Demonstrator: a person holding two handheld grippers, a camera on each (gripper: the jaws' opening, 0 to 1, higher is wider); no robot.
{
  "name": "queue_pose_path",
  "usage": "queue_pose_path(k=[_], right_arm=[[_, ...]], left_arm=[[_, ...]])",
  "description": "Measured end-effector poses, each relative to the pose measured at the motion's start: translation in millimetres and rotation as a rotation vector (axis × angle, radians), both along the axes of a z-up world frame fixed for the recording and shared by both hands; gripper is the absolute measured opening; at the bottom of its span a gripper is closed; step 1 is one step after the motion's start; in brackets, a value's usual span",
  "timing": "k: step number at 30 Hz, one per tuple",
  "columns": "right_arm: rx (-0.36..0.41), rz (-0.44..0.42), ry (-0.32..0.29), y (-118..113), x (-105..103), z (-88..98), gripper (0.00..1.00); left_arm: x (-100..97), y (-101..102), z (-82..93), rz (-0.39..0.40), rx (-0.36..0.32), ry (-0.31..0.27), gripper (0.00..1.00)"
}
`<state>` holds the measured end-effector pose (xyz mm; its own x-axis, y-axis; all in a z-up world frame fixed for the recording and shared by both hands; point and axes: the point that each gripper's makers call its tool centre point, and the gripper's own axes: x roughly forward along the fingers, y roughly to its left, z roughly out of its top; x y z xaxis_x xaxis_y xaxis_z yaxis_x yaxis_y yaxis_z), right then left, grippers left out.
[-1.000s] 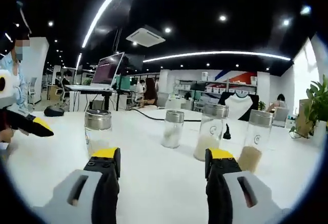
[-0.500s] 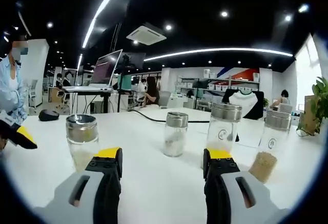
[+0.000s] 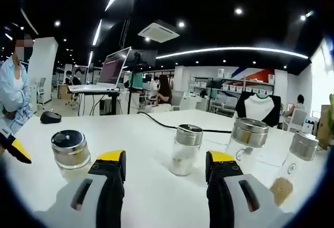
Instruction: Rotate the seasoning bottle until the label or dispensing opening points toward the visible target arrow and the bottle remains upright within the marked orientation range
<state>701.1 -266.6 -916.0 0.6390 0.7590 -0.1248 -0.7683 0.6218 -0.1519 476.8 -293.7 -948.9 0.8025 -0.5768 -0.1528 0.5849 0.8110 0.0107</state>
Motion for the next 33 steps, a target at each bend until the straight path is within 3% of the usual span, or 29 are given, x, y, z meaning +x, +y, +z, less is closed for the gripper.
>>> queue_pose_path(k=[3, 6, 10, 18, 24, 33], right_arm=[[0.025, -0.025, 0.021, 0.4, 9.2, 0.2, 0.60], [-0.008, -0.036, 0.006, 3.3, 14.0, -2.7, 0.59], [0.028, -0.069, 0.009, 6.0, 24.7, -1.2, 0.55], [0.005, -0.114, 0.014, 16.4, 42.9, -8.3, 0.52], [-0.013, -0.153, -0.002, 20.8, 50.8, -7.1, 0.41], [0.032, -0.204, 0.016, 20.5, 70.0, -5.9, 0.38]], left_arm=[[-0.8, -1.0, -0.8, -0.004, 0.002, 0.001, 1.00], [-0.8, 0.0, -0.3, -0.002, 0.001, 0.001, 1.00], [-0.4, 1.1, 0.8, 0.002, -0.004, 0.000, 1.00], [0.8, 2.9, 2.2, 0.012, -0.010, -0.001, 1.00], [1.8, 2.3, -0.5, 0.014, -0.016, 0.007, 1.00], [1.2, -0.6, 1.0, 0.013, -0.022, 0.003, 1.00]])
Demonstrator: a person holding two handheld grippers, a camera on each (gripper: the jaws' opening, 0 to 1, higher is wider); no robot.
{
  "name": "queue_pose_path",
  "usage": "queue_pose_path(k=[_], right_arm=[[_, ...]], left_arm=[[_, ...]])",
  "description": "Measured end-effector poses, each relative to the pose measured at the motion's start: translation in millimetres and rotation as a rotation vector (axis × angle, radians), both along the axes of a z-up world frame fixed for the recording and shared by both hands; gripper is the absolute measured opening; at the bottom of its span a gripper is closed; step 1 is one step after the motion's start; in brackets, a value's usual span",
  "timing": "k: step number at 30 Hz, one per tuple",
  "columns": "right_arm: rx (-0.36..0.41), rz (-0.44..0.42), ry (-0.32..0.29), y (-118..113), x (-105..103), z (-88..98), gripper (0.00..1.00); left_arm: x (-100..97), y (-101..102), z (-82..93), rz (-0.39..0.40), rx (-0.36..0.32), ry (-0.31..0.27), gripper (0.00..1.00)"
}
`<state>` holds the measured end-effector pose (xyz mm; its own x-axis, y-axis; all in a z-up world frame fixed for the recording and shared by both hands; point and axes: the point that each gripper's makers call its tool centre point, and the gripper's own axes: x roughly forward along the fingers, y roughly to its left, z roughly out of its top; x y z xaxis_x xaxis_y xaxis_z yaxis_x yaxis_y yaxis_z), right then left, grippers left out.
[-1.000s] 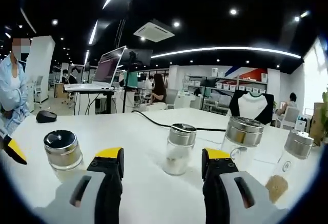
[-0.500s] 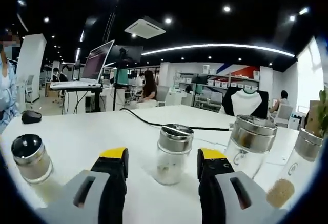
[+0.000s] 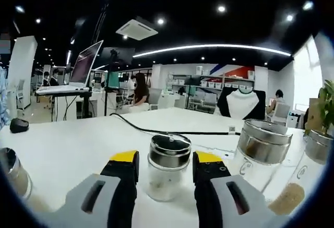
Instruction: Rotate the seasoning bottle until the label or dispensing opening points toward the visible target arrow and the bottle remains upright within the marked orientation range
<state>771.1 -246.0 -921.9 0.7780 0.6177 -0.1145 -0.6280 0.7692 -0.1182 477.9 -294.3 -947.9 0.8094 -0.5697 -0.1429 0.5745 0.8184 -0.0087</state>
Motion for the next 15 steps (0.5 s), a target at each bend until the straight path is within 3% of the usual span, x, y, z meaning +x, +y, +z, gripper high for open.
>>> queue_pose_path(k=[6, 15], right_arm=[[0.014, -0.014, -0.004, -2.1, 2.9, 1.5, 0.30], [-0.037, 0.015, -0.006, -1.0, -19.3, 3.8, 0.30]], left_arm=[[0.4, 0.9, 0.4, 0.003, -0.005, -0.001, 1.00], [0.4, 0.5, -0.9, 0.002, -0.009, 0.002, 1.00]])
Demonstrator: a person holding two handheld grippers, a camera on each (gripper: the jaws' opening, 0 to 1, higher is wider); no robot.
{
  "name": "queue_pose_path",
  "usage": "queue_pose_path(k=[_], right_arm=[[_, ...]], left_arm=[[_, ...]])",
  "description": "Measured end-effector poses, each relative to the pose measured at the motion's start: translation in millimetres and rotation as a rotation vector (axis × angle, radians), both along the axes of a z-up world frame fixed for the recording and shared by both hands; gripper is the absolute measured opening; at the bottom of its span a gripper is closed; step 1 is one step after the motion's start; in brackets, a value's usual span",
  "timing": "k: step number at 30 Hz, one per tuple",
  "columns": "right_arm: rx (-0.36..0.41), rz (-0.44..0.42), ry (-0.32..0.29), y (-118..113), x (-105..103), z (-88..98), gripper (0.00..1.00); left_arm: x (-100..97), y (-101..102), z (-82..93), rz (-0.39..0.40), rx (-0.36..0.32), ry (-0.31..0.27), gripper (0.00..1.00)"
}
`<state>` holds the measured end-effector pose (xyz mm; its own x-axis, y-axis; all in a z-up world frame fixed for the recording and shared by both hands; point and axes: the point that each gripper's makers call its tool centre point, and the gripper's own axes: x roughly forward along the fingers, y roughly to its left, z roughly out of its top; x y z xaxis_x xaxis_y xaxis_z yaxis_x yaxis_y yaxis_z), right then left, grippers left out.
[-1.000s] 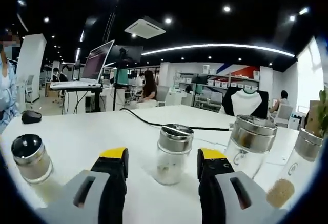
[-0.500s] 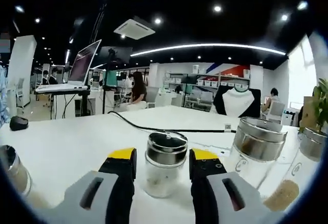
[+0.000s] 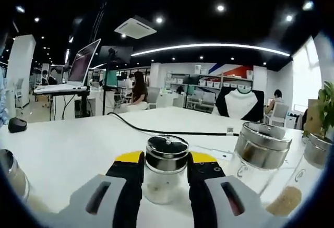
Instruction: Rotate the seasoning bottle until the label or dispensing opening points toward the visible target arrow and the bottle remains upright within the marked orientation range
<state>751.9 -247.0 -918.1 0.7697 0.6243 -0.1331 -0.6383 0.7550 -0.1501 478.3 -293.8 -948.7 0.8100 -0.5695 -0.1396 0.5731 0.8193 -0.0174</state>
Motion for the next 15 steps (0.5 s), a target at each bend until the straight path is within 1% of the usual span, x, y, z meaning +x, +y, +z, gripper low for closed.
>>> queue_pose_path(k=[2, 4, 6, 9, 11, 13, 14, 15], right_arm=[[-0.017, 0.015, -0.010, 0.7, -4.2, 3.1, 0.29], [0.006, 0.016, -0.013, -0.8, -5.9, 7.3, 0.29], [0.050, 0.013, 0.015, -3.6, -7.5, 11.3, 0.29], [0.058, 0.026, 0.008, -8.4, -12.2, 17.6, 0.29], [0.054, 0.043, 0.001, -9.6, -15.6, 20.1, 0.29], [0.064, 0.046, 0.006, -13.9, -18.9, 22.0, 0.29], [0.071, 0.051, 0.016, -16.1, -19.4, 21.4, 0.29], [0.071, 0.058, 0.025, -17.3, -20.8, 21.0, 0.29]], left_arm=[[0.0, 0.3, -0.2, 0.001, -0.004, 0.003, 1.00], [0.0, 0.8, -0.1, 0.003, -0.006, 0.004, 1.00], [0.7, 2.0, 0.7, 0.009, -0.008, 0.001, 1.00], [0.7, 2.0, 2.9, 0.008, -0.021, -0.001, 1.00], [0.4, 1.1, 4.5, 0.006, -0.045, 0.002, 1.00], [-0.1, -0.5, 8.6, 0.003, -0.103, 0.008, 1.00], [0.1, 0.1, 9.2, 0.008, -0.123, 0.015, 1.00], [-0.1, -0.1, 9.3, 0.008, -0.130, 0.018, 1.00]])
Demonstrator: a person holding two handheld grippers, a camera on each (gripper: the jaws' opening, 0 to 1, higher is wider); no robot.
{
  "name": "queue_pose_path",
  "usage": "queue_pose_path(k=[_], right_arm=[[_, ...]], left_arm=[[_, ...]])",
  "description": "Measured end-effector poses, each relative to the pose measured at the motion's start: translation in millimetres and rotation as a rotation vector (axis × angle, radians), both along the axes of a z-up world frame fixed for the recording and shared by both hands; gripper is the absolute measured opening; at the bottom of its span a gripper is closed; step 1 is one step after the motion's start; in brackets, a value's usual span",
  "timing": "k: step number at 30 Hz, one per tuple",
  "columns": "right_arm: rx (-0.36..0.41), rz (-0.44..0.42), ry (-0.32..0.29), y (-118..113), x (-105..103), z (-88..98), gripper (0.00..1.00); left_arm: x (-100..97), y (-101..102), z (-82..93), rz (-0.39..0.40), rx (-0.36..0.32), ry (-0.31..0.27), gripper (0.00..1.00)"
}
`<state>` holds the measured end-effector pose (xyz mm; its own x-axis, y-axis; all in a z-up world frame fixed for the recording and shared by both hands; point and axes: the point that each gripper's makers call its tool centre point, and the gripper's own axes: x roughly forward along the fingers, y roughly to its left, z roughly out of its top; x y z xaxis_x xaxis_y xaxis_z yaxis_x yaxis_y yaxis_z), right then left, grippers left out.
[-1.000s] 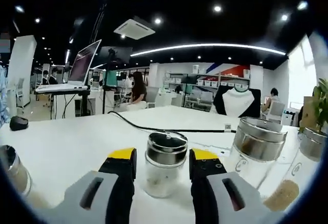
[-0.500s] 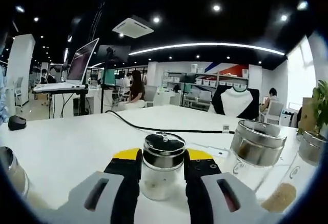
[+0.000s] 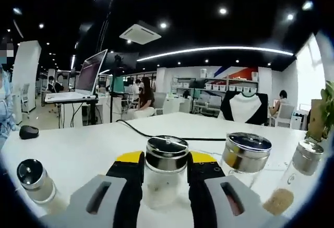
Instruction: Rotate the seasoning bottle until the label or dispensing opening points toward the visible target arrow and the bottle remains upright within the marked orientation range
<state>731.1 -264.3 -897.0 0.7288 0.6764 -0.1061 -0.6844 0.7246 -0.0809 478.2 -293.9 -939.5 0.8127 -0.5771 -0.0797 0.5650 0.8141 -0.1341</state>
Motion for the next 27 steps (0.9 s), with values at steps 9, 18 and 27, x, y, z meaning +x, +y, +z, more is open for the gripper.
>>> queue_pose_path(k=[9, 18, 27], right_arm=[[0.080, 0.009, 0.045, -22.9, -15.4, 7.2, 0.29], [0.064, 0.010, 0.026, -40.7, -24.9, 13.2, 0.29], [0.055, 0.031, -0.001, -52.9, -46.7, 20.6, 0.29]], left_arm=[[0.7, 1.8, 2.4, 0.016, 0.025, -0.027, 1.00], [0.5, 0.1, 1.1, 0.011, 0.042, -0.031, 1.00], [1.1, -0.8, 1.5, 0.020, 0.024, -0.025, 1.00]])
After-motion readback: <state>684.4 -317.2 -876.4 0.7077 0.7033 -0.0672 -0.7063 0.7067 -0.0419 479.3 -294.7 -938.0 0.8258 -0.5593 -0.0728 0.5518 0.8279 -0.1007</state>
